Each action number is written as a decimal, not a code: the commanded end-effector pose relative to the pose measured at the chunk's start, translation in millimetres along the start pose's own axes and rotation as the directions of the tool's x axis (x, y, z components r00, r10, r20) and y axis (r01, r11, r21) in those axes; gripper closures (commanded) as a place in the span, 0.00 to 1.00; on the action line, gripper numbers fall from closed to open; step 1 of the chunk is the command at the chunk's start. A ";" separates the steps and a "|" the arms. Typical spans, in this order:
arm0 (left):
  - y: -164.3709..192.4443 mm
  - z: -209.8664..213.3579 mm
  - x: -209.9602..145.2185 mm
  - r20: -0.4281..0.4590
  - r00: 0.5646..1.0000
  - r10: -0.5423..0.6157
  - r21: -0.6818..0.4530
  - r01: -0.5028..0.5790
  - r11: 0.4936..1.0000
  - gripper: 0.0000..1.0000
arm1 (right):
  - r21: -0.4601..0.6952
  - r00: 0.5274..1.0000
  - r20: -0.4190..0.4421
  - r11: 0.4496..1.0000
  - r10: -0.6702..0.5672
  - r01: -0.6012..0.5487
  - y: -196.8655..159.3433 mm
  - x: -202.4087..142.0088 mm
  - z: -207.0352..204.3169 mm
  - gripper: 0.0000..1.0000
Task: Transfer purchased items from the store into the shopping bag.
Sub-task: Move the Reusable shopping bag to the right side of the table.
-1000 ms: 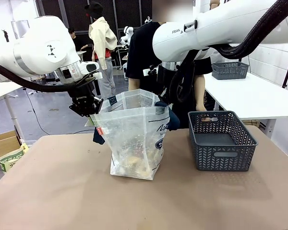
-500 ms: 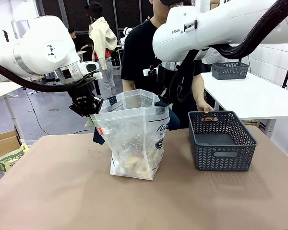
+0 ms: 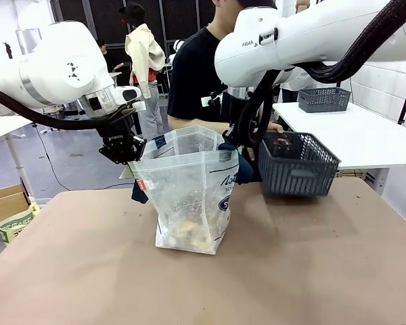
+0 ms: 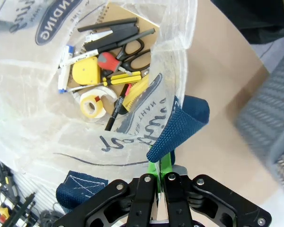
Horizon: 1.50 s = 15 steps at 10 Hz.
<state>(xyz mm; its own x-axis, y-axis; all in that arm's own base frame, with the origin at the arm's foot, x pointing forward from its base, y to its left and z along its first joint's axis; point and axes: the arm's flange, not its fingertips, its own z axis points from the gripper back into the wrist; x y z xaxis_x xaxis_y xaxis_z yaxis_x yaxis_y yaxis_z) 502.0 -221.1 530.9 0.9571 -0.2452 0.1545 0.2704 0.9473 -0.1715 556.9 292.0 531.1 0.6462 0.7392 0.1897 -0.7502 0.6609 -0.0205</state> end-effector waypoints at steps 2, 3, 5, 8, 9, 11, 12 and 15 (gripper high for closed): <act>-20.5 16.6 11.6 0.021 0.999 -0.026 -0.070 0.027 0.997 1.00 | 0.026 0.991 0.008 0.991 -0.130 0.130 17.4 16.8 9.6 1.00; -24.6 18.8 15.5 0.010 0.999 -0.039 -0.084 0.040 0.996 1.00 | 0.023 0.987 -0.001 0.987 -0.162 0.162 21.1 21.6 14.3 1.00; -31.5 18.3 19.8 0.019 0.998 -0.060 -0.085 0.062 0.994 1.00 | 0.031 0.974 -0.023 0.973 -0.226 0.227 21.4 32.0 16.9 1.00; -39.8 9.4 25.5 0.029 0.995 -0.097 -0.135 0.100 0.986 1.00 | 0.052 0.956 -0.015 0.954 -0.294 0.294 21.4 45.5 16.3 1.00; -41.9 9.5 26.2 0.040 0.994 -0.105 -0.156 0.111 0.982 1.00 | 0.061 0.949 -0.008 0.947 -0.315 0.315 23.1 49.2 17.2 1.00; -47.7 11.8 26.8 0.047 0.992 -0.115 -0.153 0.121 0.981 1.00 | 0.079 0.939 -0.020 0.936 -0.344 0.344 23.9 56.7 18.0 1.00; -47.2 12.8 25.6 0.045 0.993 -0.111 -0.138 0.117 0.984 1.00 | 0.044 0.938 -0.032 0.937 -0.346 0.347 23.5 58.9 18.0 1.00; -46.3 7.9 23.1 0.031 0.994 -0.101 -0.111 0.104 0.988 1.00 | 0.056 0.946 -0.017 0.945 -0.323 0.323 24.5 49.3 13.2 1.00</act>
<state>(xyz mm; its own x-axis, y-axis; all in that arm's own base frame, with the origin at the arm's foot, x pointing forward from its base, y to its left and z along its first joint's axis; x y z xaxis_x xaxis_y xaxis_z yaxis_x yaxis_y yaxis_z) 511.0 -269.2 547.7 0.9220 -0.3343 0.1954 0.3775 0.8884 -0.2613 568.6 342.8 552.8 0.8554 0.4893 0.1697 -0.5085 0.8557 0.0961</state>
